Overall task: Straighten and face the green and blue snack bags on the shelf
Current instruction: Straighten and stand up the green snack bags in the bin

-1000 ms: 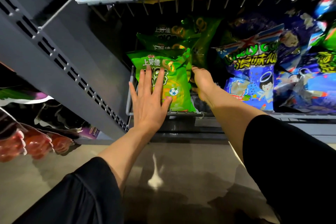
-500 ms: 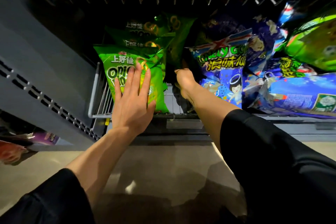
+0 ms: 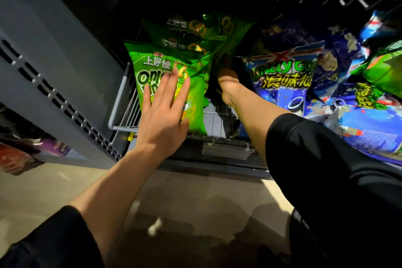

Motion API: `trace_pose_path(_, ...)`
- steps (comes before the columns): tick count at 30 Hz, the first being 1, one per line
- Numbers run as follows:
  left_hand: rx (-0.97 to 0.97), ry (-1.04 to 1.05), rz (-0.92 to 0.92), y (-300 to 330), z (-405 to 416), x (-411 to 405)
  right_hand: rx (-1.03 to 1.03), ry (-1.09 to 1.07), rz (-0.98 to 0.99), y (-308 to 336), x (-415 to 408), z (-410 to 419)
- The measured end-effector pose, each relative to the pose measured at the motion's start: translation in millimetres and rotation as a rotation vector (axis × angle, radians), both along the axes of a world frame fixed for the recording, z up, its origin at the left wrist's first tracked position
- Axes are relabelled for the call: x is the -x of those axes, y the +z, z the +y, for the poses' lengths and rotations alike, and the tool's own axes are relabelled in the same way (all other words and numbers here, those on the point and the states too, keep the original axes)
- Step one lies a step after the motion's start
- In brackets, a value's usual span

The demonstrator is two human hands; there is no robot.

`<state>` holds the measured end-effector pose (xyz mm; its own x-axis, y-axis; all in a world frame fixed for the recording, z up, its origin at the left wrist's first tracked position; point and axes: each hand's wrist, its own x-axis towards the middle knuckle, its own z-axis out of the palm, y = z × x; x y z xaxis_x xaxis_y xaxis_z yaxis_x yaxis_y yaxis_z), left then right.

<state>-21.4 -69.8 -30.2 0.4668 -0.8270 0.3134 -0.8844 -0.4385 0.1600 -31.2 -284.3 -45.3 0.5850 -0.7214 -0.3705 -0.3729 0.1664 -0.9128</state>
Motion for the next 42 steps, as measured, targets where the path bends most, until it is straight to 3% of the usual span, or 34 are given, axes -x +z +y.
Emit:
trace_pose_path(4,-0.012,0.039,0.019,5,0,8,0.024,-0.114,-0.110,8,12,21)
trace_pose_path(7,0.005,0.062,-0.009,13,-2,22,0.144,-0.081,-0.031,33,47,49)
trace_pose_path(11,0.091,0.044,0.090,35,-23,56,0.410,0.037,0.042,64,116,64)
trace_pose_path(16,0.121,0.059,0.389,44,-60,96,0.875,-0.164,0.268,91,190,37)
trace_pose_path(22,0.064,0.140,0.779,37,-104,114,0.546,-0.211,0.269,85,188,12)
trace_pose_path(25,0.167,0.222,0.971,23,-117,112,0.523,-0.210,0.230,74,185,5)
trace_pose_path(31,0.268,0.259,1.259,18,-139,114,0.504,-0.002,0.219,72,198,-6)
trace_pose_path(37,0.189,0.320,1.137,17,-154,123,0.355,0.056,0.112,72,205,-8)
trace_pose_path(42,0.143,0.353,1.194,22,-147,122,0.356,0.063,0.135,71,212,-1)
